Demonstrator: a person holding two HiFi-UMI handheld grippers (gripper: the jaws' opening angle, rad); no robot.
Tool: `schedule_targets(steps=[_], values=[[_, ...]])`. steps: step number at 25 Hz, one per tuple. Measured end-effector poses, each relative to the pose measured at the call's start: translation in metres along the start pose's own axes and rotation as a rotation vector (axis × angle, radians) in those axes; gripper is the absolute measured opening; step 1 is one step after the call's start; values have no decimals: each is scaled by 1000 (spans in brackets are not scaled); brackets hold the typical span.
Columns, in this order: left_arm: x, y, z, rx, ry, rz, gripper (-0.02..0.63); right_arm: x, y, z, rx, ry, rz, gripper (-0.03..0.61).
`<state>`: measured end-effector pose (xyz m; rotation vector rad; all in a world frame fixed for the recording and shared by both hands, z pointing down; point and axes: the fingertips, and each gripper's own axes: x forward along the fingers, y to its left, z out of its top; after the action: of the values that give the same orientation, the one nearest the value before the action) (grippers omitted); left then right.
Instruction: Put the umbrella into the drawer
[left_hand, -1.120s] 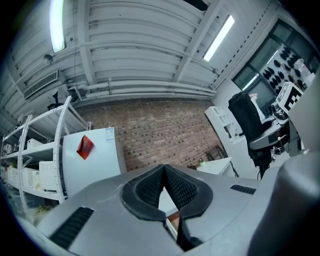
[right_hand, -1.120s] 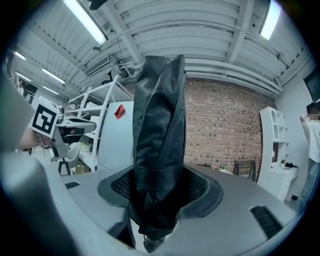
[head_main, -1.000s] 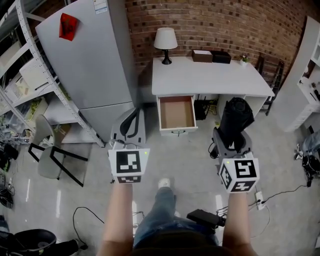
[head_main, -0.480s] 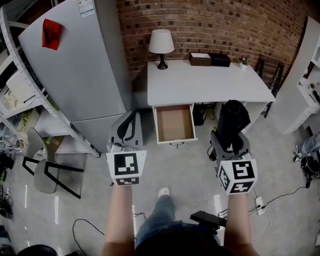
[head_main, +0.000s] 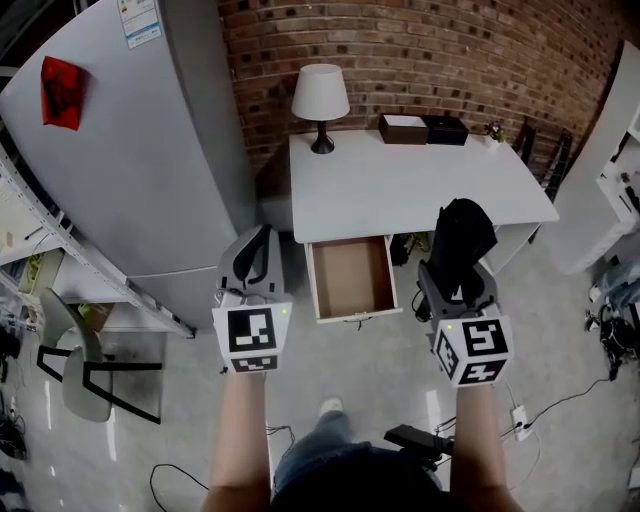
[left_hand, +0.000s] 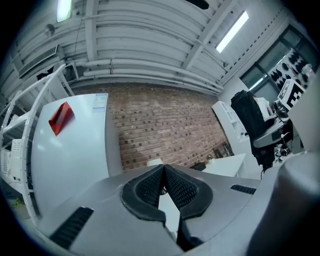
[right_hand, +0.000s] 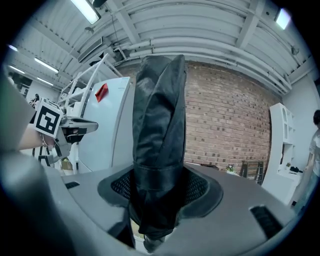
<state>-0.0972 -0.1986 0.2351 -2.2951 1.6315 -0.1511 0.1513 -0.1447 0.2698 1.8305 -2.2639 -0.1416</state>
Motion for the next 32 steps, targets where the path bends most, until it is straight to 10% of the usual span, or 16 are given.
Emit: schedule_targets(steps=[12,32], values=[[97,19,-62,-38,76,-86,2,102,1,-33,40,108,-4,227],[115,-18,-176,-108,282,-147,0,161,46,-155,51,337,149,227]])
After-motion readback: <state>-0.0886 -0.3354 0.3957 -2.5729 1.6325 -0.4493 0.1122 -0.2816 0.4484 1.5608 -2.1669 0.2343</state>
